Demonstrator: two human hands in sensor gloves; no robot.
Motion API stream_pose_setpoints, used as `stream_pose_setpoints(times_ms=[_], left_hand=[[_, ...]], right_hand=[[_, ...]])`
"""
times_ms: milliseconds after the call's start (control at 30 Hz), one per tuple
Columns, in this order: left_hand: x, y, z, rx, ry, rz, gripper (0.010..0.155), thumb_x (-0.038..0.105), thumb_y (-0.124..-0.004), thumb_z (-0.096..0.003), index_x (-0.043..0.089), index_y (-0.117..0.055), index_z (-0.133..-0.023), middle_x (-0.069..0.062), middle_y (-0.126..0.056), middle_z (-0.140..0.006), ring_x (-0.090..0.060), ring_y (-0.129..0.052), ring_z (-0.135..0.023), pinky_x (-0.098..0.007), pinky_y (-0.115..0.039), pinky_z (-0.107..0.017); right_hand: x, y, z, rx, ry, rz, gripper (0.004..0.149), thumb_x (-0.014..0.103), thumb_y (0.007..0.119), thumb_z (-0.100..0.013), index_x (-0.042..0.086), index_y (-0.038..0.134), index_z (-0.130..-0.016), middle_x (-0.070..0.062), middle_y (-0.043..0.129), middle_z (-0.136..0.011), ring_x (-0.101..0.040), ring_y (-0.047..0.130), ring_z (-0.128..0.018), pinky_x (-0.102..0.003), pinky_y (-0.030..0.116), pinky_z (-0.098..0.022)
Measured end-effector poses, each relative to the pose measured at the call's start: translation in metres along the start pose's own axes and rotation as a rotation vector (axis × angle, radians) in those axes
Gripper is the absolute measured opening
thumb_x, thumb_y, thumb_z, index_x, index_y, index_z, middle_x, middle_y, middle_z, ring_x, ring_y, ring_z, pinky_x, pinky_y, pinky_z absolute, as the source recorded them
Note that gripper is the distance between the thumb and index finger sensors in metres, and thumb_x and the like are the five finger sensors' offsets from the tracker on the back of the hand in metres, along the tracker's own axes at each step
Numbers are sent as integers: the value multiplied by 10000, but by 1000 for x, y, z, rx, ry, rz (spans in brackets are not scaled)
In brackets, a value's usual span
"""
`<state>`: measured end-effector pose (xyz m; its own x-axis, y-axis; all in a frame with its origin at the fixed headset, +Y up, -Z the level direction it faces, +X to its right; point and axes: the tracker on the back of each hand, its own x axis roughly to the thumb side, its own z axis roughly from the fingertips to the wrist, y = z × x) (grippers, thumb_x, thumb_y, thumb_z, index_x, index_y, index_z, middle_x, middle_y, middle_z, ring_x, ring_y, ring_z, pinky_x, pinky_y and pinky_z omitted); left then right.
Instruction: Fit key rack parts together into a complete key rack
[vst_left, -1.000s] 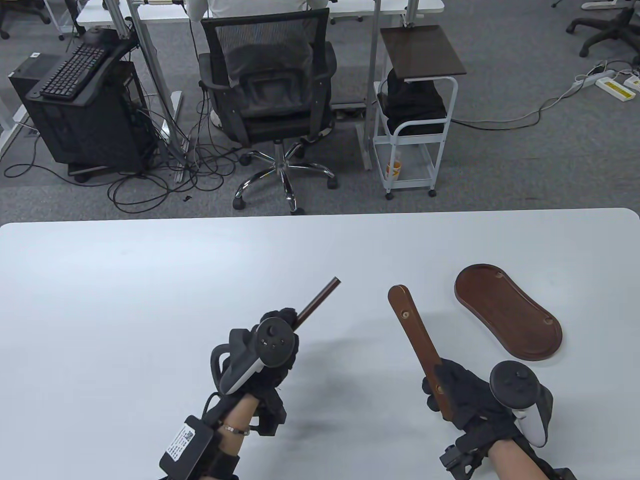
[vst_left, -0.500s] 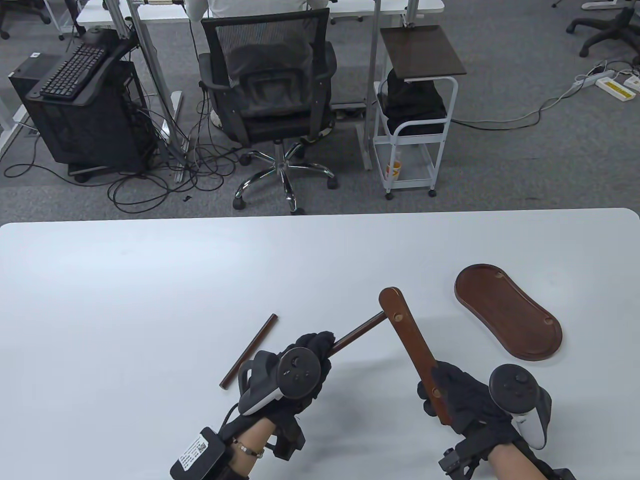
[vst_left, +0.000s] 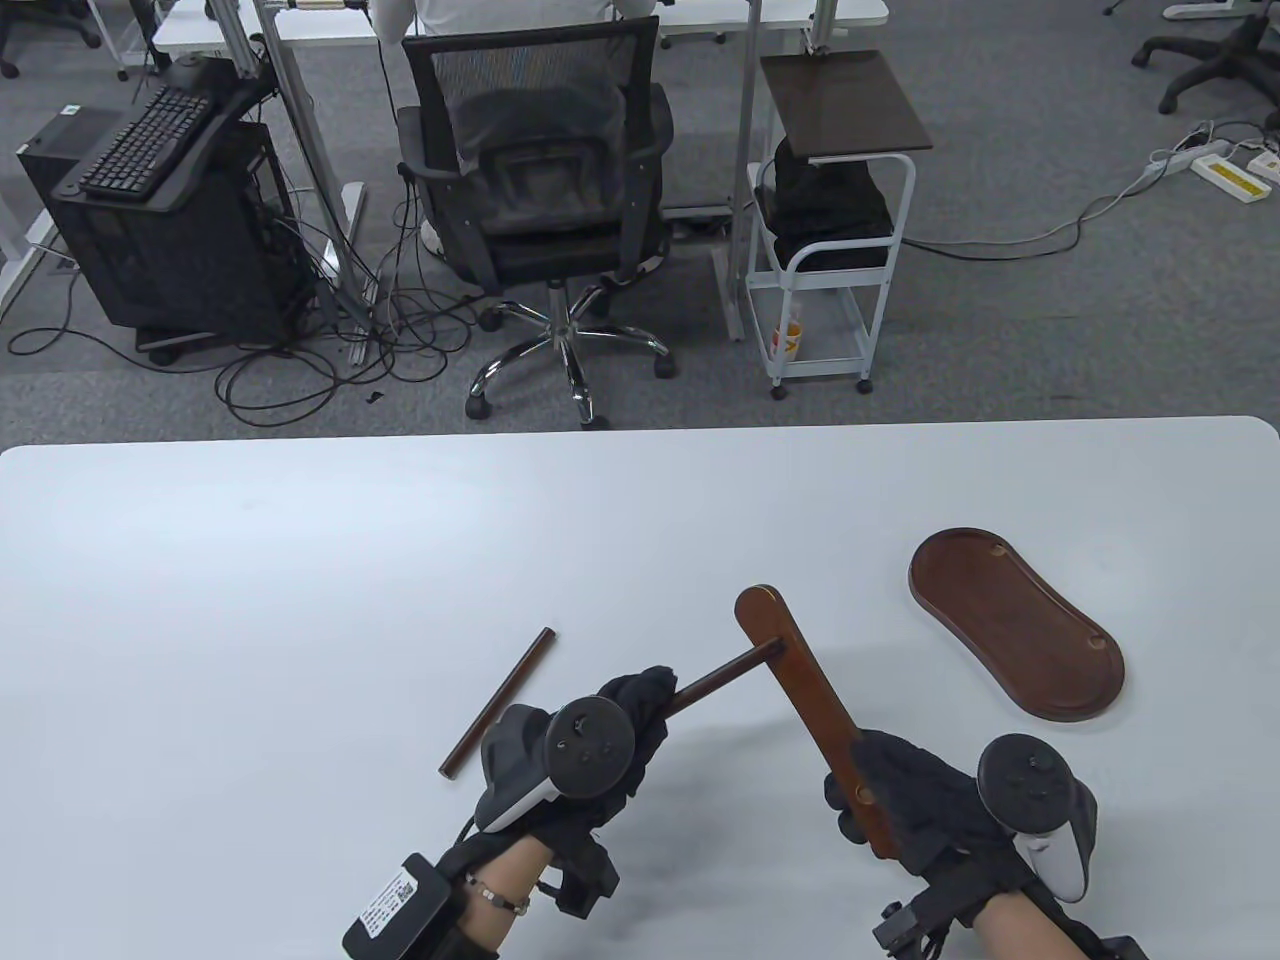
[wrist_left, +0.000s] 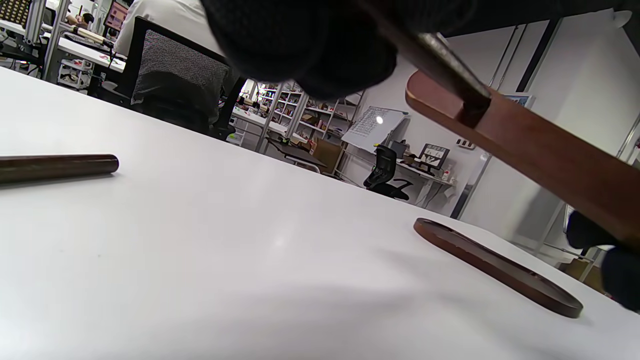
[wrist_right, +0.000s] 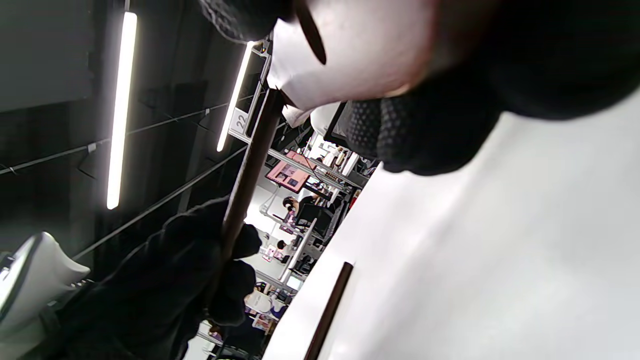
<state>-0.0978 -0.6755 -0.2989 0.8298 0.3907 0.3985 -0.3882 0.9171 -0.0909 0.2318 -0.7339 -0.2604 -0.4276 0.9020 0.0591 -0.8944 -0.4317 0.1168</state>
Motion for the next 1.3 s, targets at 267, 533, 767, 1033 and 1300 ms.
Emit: stream_pose_setpoints(times_ms=[267,533,767,1033,1300], left_hand=[[-2,4,0,5,-3,13,505,355,-671,-562,249,-601,-1051,15,-810,-1018,-144,-964,-691,-282,-897,-435],[-1,4,1,16,-11,3,496,356,-673,-562,235,-628,-1041,2,-834,-998,-135,-977,-644,-257,-895,-387],[3,3,3,47,-27,-30,495,350,-666,-563,220,-631,-1039,-5,-841,-988,-122,-983,-623,-236,-891,-365],[7,0,3,32,-31,-14,497,344,-667,-564,190,-639,-1036,-33,-853,-971,-130,-994,-580,-207,-892,-320],[11,-1,4,34,-36,-14,499,338,-672,-564,167,-646,-1033,-53,-863,-955,-115,-1003,-540,-178,-890,-275]], right_hand=[[0,-1,-1,15,-28,-36,583,451,639,-576,11,768,-938,-215,1019,-670,-355,1050,-333,-449,894,-179],[3,1,-1,149,-24,11,660,504,664,-561,139,554,-1100,-200,915,-777,-379,964,-443,-471,844,-287],[2,8,-3,241,-2,-70,692,459,681,-572,200,377,-1137,-272,779,-839,-436,860,-532,-454,900,-268],[4,9,-2,237,-3,-22,711,480,671,-576,209,336,-1141,-242,762,-850,-430,834,-526,-416,861,-197],[11,11,0,171,-58,160,696,464,680,-579,236,330,-1135,-212,756,-859,-423,812,-535,-404,846,-193]])
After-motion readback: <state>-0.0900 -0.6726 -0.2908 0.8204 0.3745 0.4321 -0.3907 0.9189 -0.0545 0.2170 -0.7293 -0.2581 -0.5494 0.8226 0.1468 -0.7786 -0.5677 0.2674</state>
